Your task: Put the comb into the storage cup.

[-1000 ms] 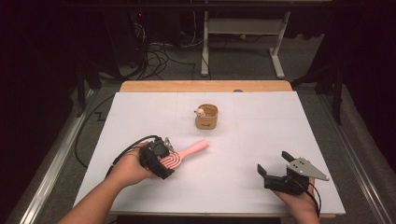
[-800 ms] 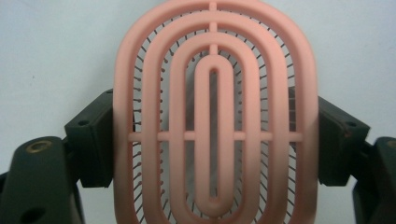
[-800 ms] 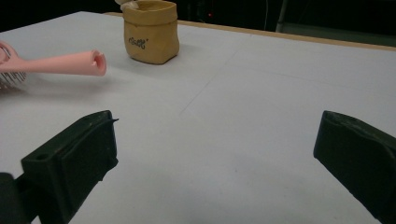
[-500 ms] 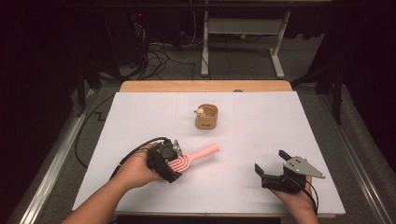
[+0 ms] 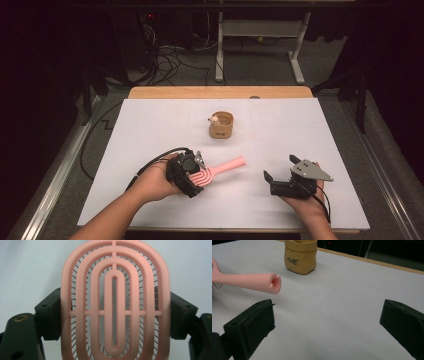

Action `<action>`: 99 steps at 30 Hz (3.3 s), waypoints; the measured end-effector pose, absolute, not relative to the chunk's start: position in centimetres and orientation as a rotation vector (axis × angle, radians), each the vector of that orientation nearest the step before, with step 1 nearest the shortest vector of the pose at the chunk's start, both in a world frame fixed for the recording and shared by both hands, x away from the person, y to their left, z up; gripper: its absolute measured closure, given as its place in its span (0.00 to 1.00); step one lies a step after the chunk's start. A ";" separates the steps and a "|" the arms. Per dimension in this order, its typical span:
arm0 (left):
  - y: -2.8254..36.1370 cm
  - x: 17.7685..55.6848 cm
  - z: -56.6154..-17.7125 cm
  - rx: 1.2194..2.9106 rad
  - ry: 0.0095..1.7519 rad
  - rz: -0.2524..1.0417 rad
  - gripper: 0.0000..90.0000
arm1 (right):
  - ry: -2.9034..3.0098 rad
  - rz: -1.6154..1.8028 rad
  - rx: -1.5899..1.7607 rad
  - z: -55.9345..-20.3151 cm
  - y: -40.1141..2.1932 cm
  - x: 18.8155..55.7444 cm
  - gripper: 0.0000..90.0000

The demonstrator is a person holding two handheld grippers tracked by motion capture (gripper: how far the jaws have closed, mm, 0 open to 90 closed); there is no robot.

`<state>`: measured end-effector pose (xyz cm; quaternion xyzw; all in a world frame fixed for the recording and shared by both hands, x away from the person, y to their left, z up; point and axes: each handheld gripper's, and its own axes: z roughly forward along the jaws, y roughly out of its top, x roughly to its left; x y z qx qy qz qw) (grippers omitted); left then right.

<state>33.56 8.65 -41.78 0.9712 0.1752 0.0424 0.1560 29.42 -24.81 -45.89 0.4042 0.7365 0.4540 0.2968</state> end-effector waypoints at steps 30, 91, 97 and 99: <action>7.1 33.9 -41.1 2.785 0.495 0.134 0.22 | 2.085 0.957 0.913 -47.5 -23.0 30.8 0.00; 5.6 33.8 -41.4 2.824 0.471 0.142 0.22 | 2.083 0.580 0.443 -48.2 -18.8 28.6 0.10; 5.4 33.9 -41.5 2.830 0.463 0.143 0.22 | 2.063 0.579 0.398 -47.8 -17.9 28.6 0.14; 5.3 33.8 -41.5 2.824 0.467 0.142 0.22 | 2.055 0.574 0.384 -47.6 -17.6 28.6 0.16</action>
